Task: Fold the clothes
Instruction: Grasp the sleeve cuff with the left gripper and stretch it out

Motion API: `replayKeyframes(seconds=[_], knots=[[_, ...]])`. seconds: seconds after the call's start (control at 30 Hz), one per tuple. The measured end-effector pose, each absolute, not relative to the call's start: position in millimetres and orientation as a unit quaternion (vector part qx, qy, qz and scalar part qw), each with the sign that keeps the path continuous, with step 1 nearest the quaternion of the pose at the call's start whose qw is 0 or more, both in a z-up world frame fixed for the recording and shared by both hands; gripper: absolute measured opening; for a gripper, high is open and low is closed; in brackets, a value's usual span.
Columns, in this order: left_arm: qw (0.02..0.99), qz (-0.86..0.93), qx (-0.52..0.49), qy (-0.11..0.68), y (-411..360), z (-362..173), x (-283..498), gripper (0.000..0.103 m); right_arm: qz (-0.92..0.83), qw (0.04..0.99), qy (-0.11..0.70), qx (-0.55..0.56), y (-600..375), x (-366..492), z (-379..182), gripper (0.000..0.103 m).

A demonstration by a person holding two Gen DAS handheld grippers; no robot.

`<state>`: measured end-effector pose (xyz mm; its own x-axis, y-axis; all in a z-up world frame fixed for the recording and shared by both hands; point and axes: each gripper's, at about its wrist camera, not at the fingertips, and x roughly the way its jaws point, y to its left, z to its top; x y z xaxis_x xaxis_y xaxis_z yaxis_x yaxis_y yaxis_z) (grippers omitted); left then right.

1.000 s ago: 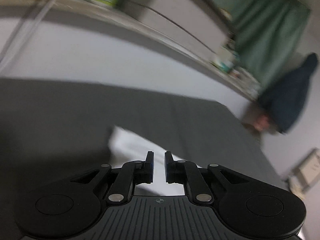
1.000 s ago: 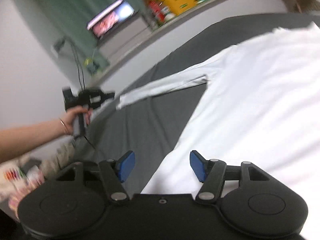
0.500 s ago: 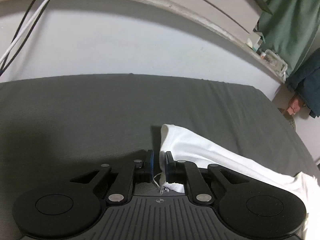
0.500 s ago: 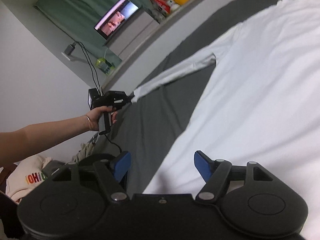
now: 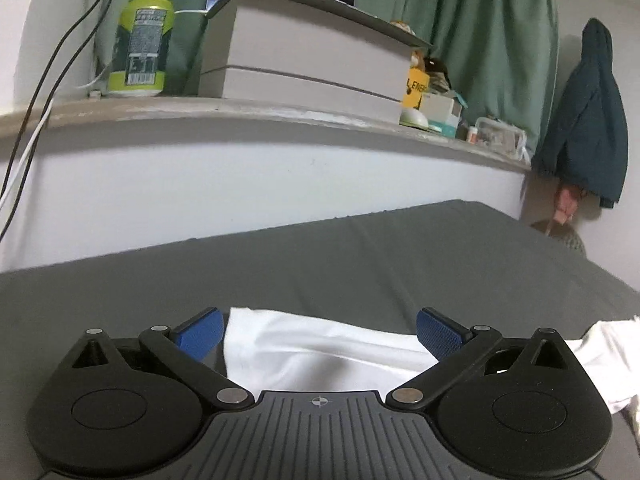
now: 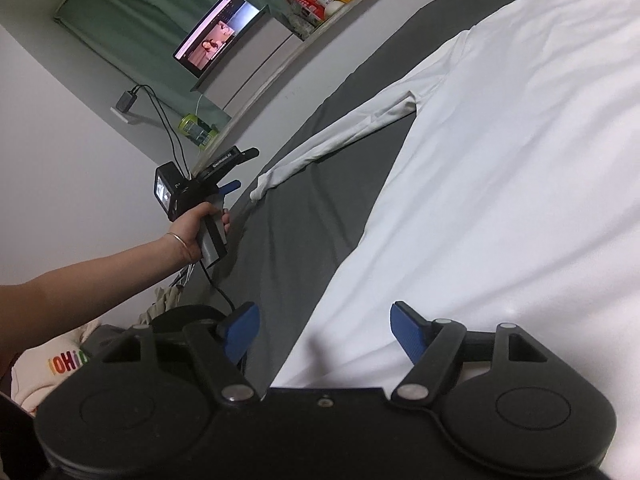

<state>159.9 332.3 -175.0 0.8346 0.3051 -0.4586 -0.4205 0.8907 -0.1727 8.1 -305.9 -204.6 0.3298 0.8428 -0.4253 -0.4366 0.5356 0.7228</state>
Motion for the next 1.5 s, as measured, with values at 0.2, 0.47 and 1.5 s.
replayKeyframes(seconds=[0.2, 0.47, 1.5], knots=[[0.917, 0.195, -0.233, 0.258, 371, -184, 175, 0.103, 0.413, 0.778, 0.407, 0.241, -306, 5, -206, 0.076], [0.899, 0.214, -0.209, 0.32, 387, -199, 215, 0.078, 0.414, 0.772, 0.415, 0.244, -306, 7, -211, 0.077], [0.893, -0.311, -0.244, 0.216, -45, -121, 181, 0.004, 0.159, 0.855, 0.3, 0.393, -473, -4, -113, 0.083]])
